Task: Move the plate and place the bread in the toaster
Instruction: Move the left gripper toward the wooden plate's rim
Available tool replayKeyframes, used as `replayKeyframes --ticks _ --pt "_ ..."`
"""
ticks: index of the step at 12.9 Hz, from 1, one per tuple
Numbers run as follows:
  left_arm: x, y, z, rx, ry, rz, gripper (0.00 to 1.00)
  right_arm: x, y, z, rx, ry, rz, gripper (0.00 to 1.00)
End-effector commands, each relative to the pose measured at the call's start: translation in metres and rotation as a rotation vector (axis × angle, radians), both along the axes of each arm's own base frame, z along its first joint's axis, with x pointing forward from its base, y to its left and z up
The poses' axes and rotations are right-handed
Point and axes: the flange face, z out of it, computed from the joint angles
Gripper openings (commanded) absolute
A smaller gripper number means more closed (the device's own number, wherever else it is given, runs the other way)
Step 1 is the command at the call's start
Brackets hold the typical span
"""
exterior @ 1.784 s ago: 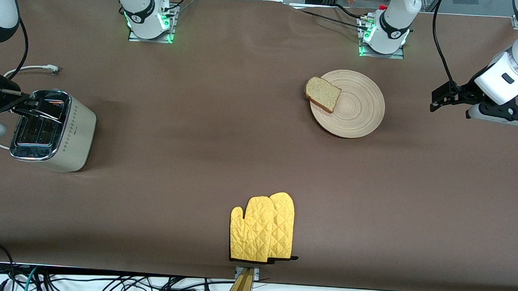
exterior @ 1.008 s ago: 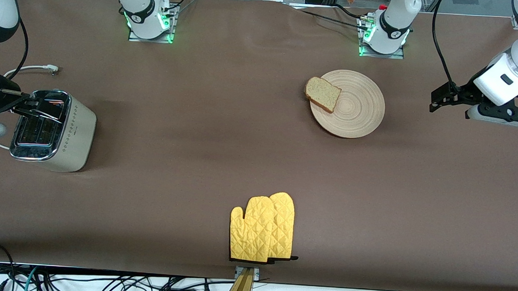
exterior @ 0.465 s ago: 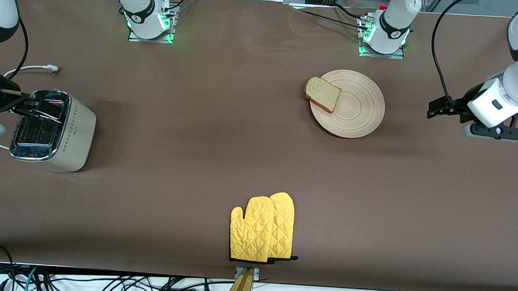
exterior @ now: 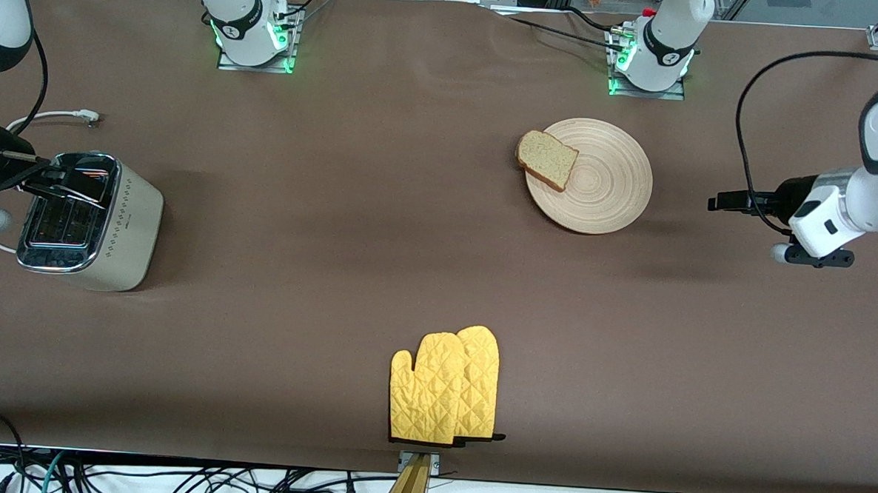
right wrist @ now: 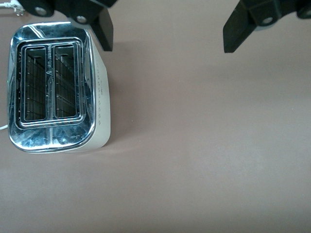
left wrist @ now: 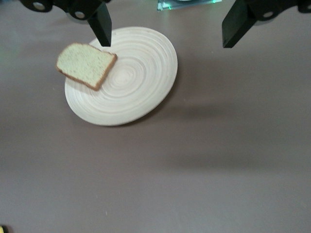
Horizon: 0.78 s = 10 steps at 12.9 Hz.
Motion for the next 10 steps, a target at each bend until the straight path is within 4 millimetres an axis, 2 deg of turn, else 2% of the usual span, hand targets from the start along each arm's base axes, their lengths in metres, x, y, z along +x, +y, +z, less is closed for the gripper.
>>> replayKeyframes --ticks 1,3,5,6,8,9,10 --pt "-0.007 0.037 -0.057 -0.232 0.133 -0.002 1.0 0.003 0.0 0.005 -0.01 -0.008 0.012 1.0" --pt "-0.016 0.063 -0.108 -0.42 0.167 0.0 1.0 0.003 0.0 0.005 -0.01 -0.008 0.012 1.0" --pt "-0.024 0.074 -0.157 -0.603 0.099 -0.092 1.0 0.003 -0.001 0.005 -0.012 -0.008 0.014 1.0" --pt "-0.036 0.077 -0.182 -0.695 0.075 -0.094 1.0 0.003 -0.001 0.005 -0.012 -0.008 0.018 1.0" --pt "-0.055 0.066 -0.219 -0.824 0.052 -0.094 1.0 0.003 -0.001 0.005 -0.012 -0.008 0.018 1.0" --pt "-0.059 0.056 -0.229 -0.862 0.033 -0.123 1.0 0.003 -0.002 0.005 -0.022 -0.008 0.02 1.0" --pt "-0.072 0.045 -0.243 -0.896 0.039 -0.104 1.0 0.003 -0.001 0.005 -0.028 -0.008 0.022 1.0"
